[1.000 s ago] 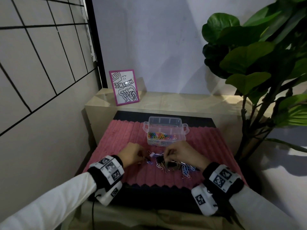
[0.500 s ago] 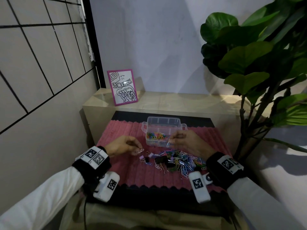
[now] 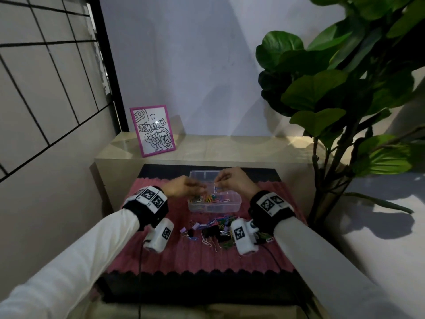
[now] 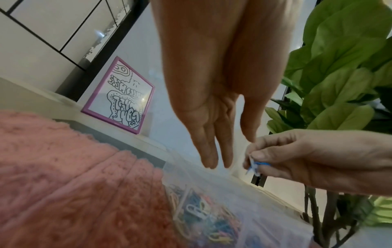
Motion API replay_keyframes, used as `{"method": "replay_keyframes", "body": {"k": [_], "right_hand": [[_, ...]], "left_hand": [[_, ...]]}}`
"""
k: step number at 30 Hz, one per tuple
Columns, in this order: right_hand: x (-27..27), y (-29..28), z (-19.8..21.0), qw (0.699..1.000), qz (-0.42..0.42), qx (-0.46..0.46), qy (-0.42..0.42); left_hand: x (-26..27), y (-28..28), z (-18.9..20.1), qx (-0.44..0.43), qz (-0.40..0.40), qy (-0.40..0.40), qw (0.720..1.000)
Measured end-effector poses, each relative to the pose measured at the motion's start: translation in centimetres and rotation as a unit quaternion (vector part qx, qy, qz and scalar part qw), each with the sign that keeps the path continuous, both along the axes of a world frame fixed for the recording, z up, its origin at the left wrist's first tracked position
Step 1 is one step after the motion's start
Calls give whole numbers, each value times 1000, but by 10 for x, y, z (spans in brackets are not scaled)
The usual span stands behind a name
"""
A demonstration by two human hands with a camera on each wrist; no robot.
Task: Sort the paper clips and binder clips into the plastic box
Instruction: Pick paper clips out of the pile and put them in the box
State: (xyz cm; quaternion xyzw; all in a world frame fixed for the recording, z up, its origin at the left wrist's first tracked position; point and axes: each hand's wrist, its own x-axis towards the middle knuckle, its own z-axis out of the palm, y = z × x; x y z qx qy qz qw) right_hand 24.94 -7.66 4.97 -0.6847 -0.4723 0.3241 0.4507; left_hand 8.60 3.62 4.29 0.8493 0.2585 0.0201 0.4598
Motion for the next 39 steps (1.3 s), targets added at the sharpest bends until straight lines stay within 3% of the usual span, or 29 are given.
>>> {"method": "replay_keyframes", "body": {"k": [3,6,8,11,14,16,23,27,30,34,39], "right_hand": [[-6,13,-7,997,-38,-3,-63],[-17,14,-4,980,5,-50,-191],[-23,8,0,963,35,-45,-264],[-29,-5,-1,947,77,15,-313],[-29,-26,-7,906,165,-46,-388],[-27,-37,-13,883,193,-83,-420],[-28,-45,-30,860,212,-138,-444],[-26,-41,-27,885,187,-146,-401],[-21,-42,-17,926,181,-117,-308],[-11,-52,-8,977,135,-41,-158],[-5,-57,-10,986,128,-33,-98]], "left_hand": [[-10,-5,3,-9,20,-58,998],[-26,-17,7,85,56,-100,990],[-41,-31,5,176,35,-70,981],[-57,-56,-11,235,-70,-24,969],[-49,-66,-33,283,-123,3,951],[-34,-65,-40,295,-129,44,946],[5,-75,-35,276,-93,77,954],[8,-75,-38,232,-74,98,965],[4,-68,-31,197,-84,119,970],[-6,-55,-27,139,-46,70,987],[-21,-42,-18,107,12,12,994]]}}
